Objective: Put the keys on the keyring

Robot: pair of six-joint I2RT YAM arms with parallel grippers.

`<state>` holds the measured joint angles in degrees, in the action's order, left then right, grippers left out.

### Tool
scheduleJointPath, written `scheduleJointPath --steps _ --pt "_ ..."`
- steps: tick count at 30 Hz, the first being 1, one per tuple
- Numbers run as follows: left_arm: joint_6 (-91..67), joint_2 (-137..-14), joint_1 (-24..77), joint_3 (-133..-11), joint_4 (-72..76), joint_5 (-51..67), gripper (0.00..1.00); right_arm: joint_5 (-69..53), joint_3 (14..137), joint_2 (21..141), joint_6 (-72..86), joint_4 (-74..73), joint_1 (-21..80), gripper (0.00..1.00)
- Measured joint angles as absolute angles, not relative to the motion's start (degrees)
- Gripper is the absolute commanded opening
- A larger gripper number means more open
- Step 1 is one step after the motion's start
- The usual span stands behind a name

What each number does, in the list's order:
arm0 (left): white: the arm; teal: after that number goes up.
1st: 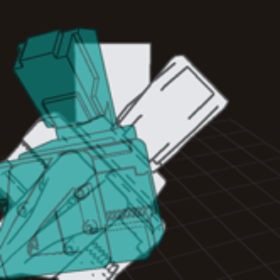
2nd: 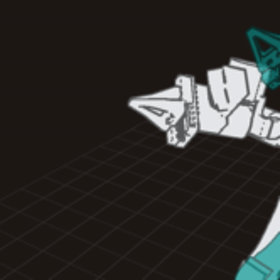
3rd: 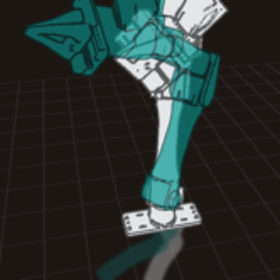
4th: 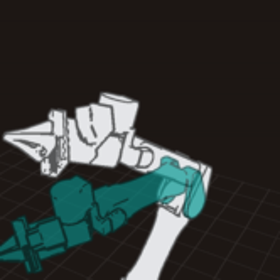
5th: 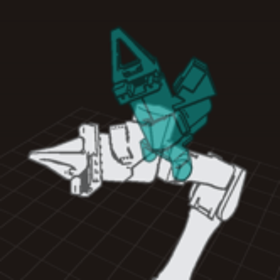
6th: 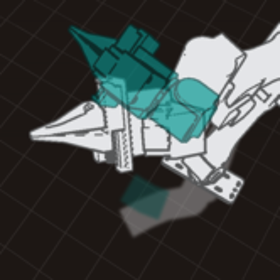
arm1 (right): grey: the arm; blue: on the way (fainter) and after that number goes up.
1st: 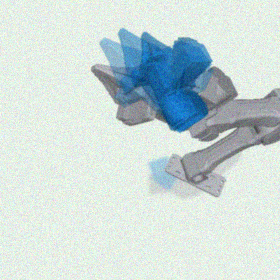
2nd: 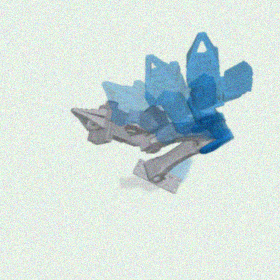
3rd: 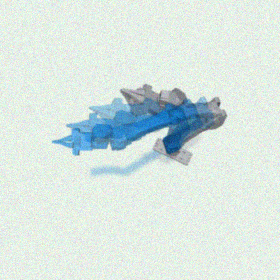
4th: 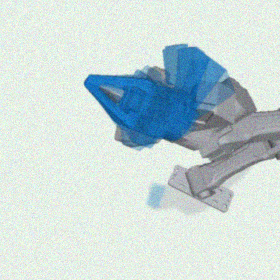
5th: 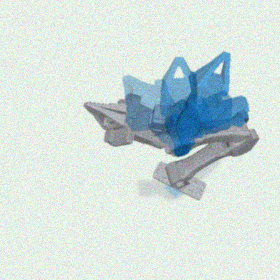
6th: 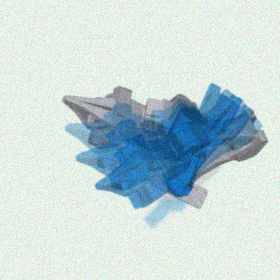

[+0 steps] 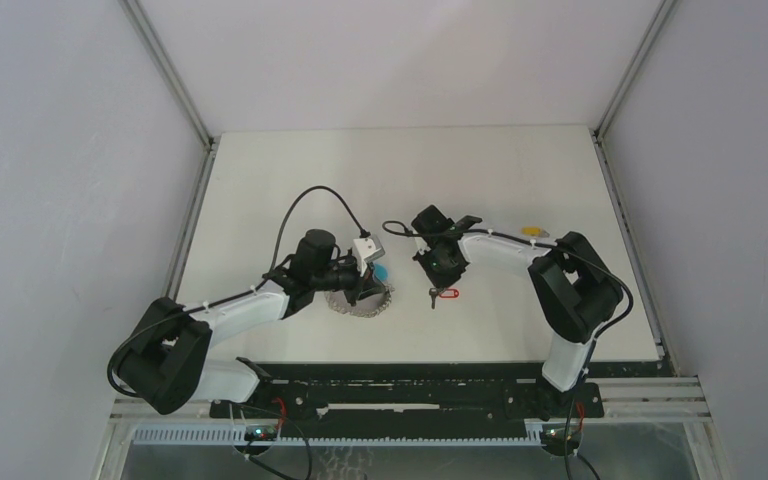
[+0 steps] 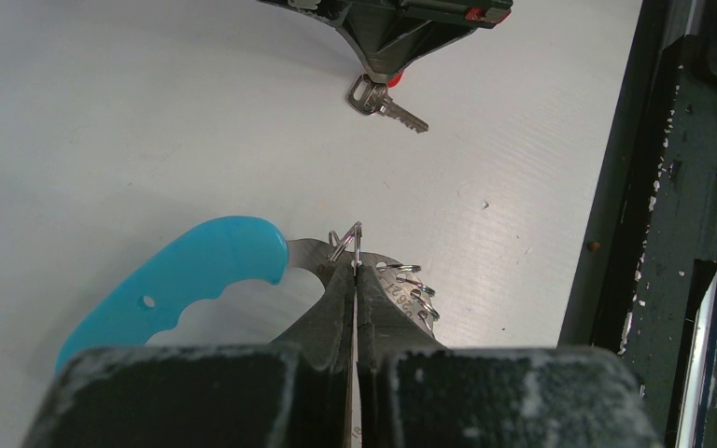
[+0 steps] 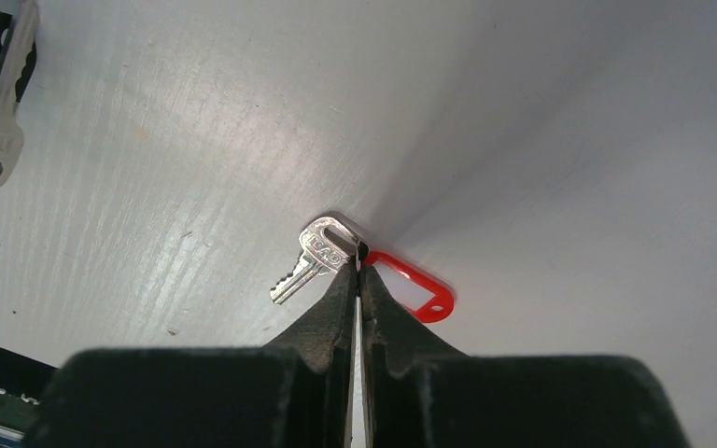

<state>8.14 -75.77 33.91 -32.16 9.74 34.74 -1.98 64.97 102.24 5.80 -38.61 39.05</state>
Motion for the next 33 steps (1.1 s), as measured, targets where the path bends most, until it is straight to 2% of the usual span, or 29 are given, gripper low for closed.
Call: scheduleJointPath --steps 8,13,26,33 --pt "8.1 -75.8 33.9 -32.2 9.7 34.7 0.00 -1.9 64.7 101.1 4.4 -38.1 39.3 0.00" --pt "8.2 -75.7 33.9 -32.2 9.7 34.8 0.00 -2.0 60.8 92.6 1.9 -34.3 39.5 0.00" --pt "10.0 -73.1 33.9 -32.2 10.2 36.0 0.00 -9.8 42.0 67.9 -8.5 -13.2 39.8 0.00" --pt "12.9 -71.5 34.0 -32.2 9.9 35.3 0.00 -17.8 36.2 64.2 -15.3 -1.4 39.4 0.00"
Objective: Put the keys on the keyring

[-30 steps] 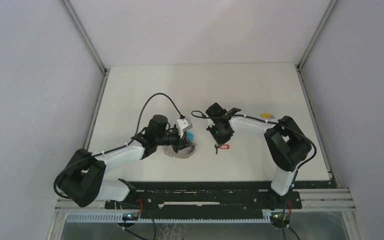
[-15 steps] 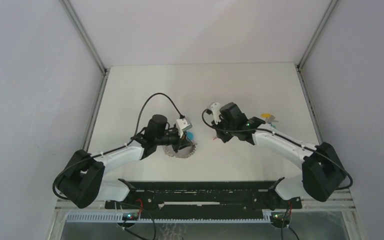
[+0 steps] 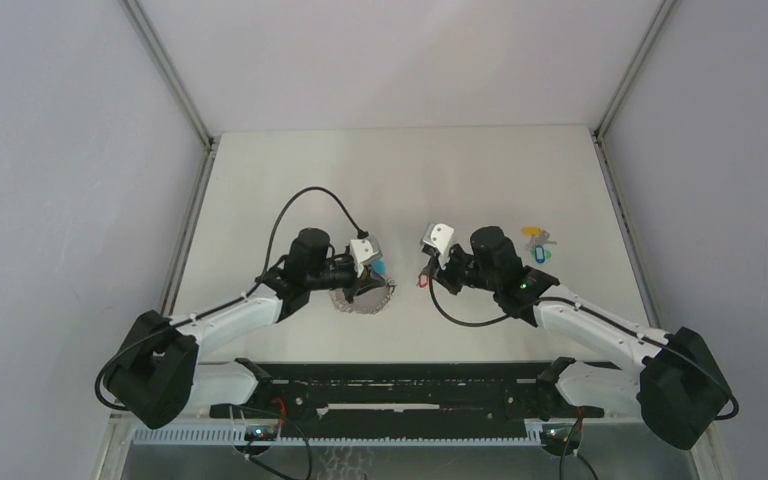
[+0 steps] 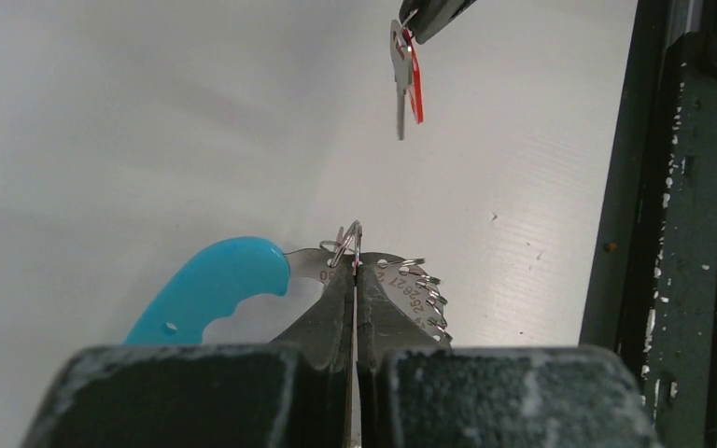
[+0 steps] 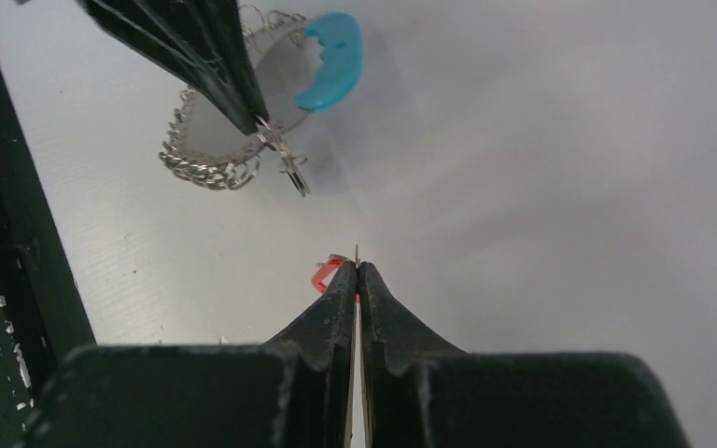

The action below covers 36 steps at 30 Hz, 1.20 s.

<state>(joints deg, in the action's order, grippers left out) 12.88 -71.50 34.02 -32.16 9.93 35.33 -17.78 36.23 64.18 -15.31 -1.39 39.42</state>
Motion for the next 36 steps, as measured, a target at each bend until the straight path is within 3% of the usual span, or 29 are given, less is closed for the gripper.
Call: scheduleJointPath --steps 16,36 --pt "20.8 -64.9 37.1 -31.9 7.4 32.9 0.00 -41.9 36.0 69.1 -25.9 7.7 36.4 0.00" --pt "22.0 -67.1 38.1 -31.4 8.0 36.5 0.00 -36.8 36.0 71.5 -32.1 6.7 41.9 0.00"
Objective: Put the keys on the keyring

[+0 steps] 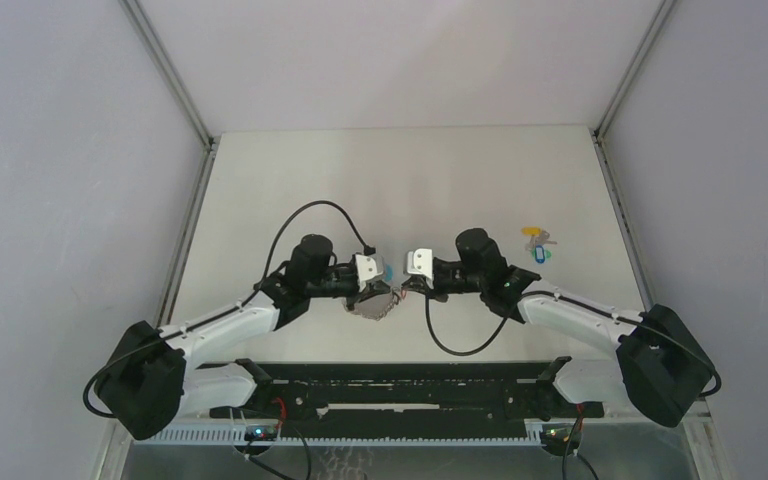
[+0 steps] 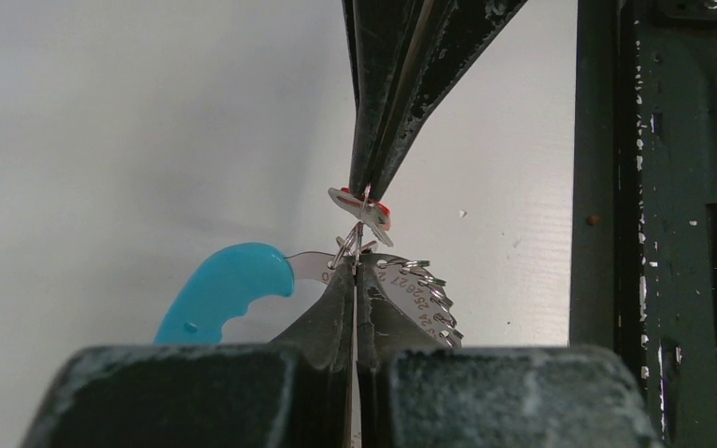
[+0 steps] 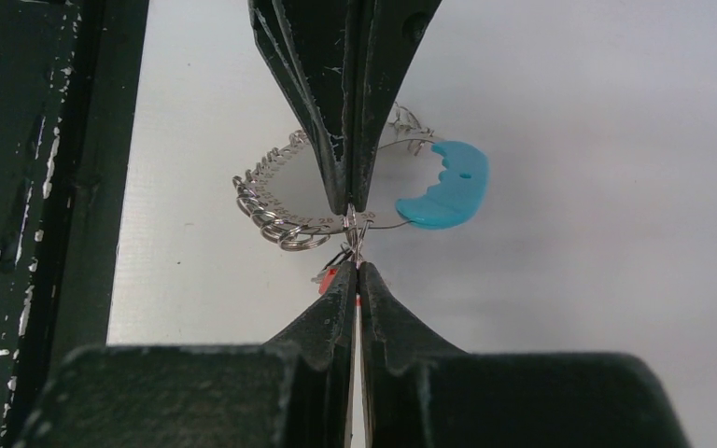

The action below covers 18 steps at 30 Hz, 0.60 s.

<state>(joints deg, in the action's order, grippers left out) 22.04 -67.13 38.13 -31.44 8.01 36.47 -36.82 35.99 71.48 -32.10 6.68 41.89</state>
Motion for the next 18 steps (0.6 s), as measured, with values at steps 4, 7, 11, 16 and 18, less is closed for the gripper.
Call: scheduleJointPath --steps 4,7,11,16,18 --pt "22.1 -67.4 38.2 -31.5 8.0 36.7 0.00 -35.7 36.0 71.5 -32.5 6.7 42.3 0.00" --pt "22.1 -67.5 38.2 -31.5 8.0 36.8 0.00 -35.0 36.0 71.5 -32.9 6.6 42.5 0.00" --pt "22.1 -67.5 38.2 -31.5 8.0 36.8 0.00 -34.7 36.0 71.5 -33.6 5.8 42.7 0.00" --pt "22.1 -67.8 38.2 -31.5 8.0 36.8 0.00 -34.6 36.1 71.5 -34.1 4.8 43.0 0.00" --pt "22.1 -68.1 38.3 -31.5 8.0 36.9 0.00 -34.5 36.1 71.5 -34.3 4.3 43.0 0.00"
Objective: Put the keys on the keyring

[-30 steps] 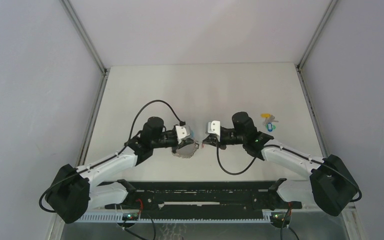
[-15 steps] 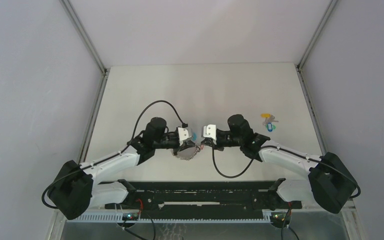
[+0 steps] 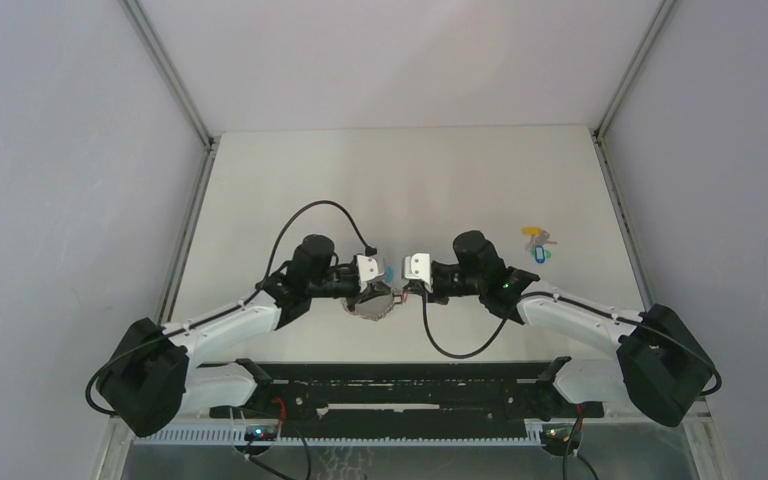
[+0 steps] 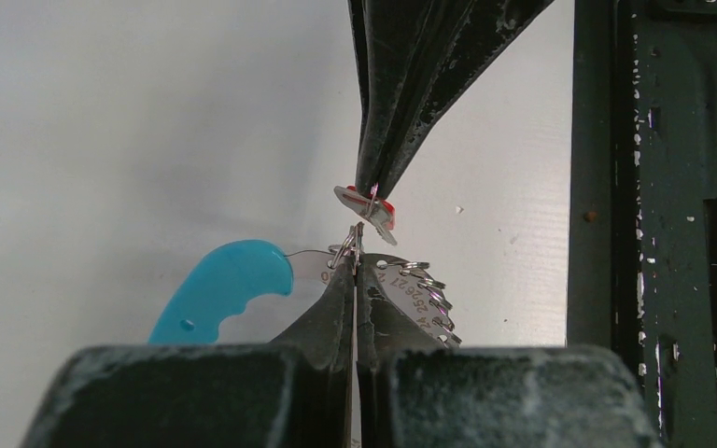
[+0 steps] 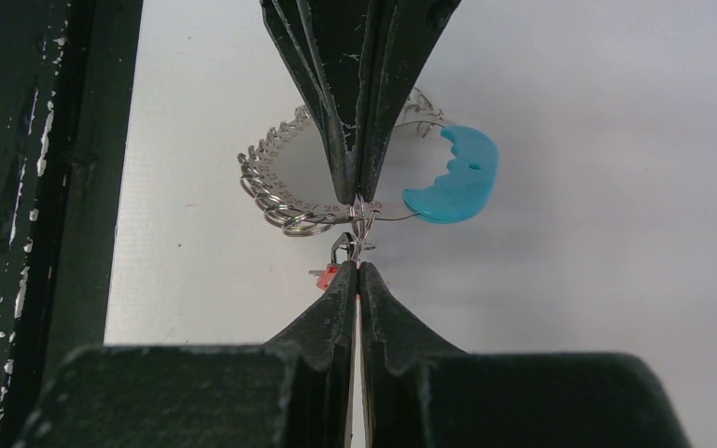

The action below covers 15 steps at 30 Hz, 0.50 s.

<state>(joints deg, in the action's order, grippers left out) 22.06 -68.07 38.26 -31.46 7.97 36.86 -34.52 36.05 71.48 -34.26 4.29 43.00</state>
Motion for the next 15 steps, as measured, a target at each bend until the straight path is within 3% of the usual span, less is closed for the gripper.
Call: scheduleJointPath --steps 15 --pt "22.1 -68.3 38.4 -31.5 8.0 37.8 0.00 -33.8 36.1 71.5 -34.8 3.8 43.6 0.00"
